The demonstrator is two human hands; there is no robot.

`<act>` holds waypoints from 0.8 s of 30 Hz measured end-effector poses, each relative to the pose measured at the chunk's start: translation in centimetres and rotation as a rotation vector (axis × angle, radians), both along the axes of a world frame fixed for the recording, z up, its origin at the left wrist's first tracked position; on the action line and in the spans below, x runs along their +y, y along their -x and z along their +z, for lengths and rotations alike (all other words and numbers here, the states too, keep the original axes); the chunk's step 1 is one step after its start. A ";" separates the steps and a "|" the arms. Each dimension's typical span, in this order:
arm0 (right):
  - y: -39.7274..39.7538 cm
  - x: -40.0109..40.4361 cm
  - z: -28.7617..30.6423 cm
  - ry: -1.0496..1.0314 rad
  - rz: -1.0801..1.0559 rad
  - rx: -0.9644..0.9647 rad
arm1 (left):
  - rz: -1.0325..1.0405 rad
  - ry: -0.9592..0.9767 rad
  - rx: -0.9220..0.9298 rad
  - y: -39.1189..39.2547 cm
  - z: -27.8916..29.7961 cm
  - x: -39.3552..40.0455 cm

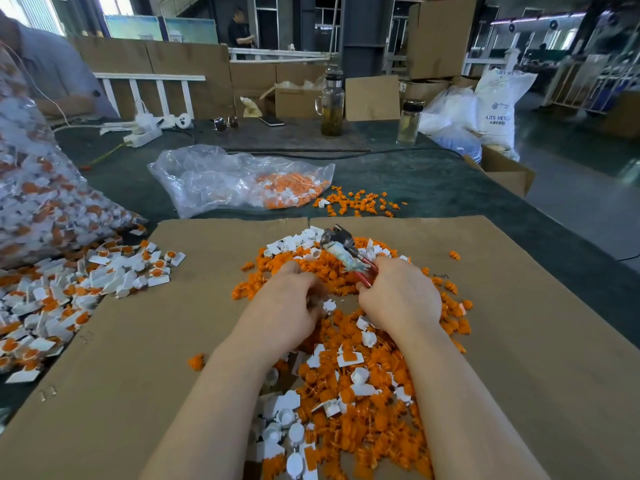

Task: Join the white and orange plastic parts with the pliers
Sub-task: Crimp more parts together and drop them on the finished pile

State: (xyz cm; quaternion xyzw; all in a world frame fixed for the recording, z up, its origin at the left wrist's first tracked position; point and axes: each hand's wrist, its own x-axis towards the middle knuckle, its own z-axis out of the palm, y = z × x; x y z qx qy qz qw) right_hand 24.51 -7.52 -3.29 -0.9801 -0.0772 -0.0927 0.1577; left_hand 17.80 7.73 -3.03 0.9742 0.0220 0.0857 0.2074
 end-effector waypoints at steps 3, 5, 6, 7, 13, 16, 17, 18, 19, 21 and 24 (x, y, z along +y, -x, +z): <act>0.1 0.2 0.0 0.018 0.012 0.014 | 0.029 0.016 0.000 0.0 0.1 0.2; 0.0 0.3 0.0 0.019 0.022 0.027 | 0.054 0.043 0.010 0.0 0.0 0.3; 0.0 0.3 0.1 0.020 0.024 0.035 | 0.067 0.061 0.012 0.0 0.0 0.4; -0.1 0.3 0.1 0.020 0.024 0.041 | 0.079 0.079 0.011 0.0 0.0 0.4; 0.1 0.5 0.2 0.042 0.014 0.034 | 0.167 0.288 -0.047 -0.1 0.1 0.5; 0.2 0.5 0.3 0.054 0.018 0.050 | 0.213 0.370 -0.064 0.0 0.6 0.5; 0.2 0.5 0.3 0.058 0.019 0.053 | 0.229 0.402 -0.068 0.0 0.7 0.5; 0.3 0.5 0.4 0.062 0.019 0.053 | 0.247 0.437 -0.072 0.0 0.8 0.6; 0.3 0.5 0.4 0.066 0.018 0.050 | 0.264 0.469 -0.073 0.1 0.9 0.7; 0.4 0.6 0.4 0.078 0.012 0.038 | 0.290 0.505 -0.075 0.2 1.0 0.8; 0.4 0.6 0.5 0.085 -0.001 0.021 | 0.324 0.547 -0.080 0.2 1.1 0.8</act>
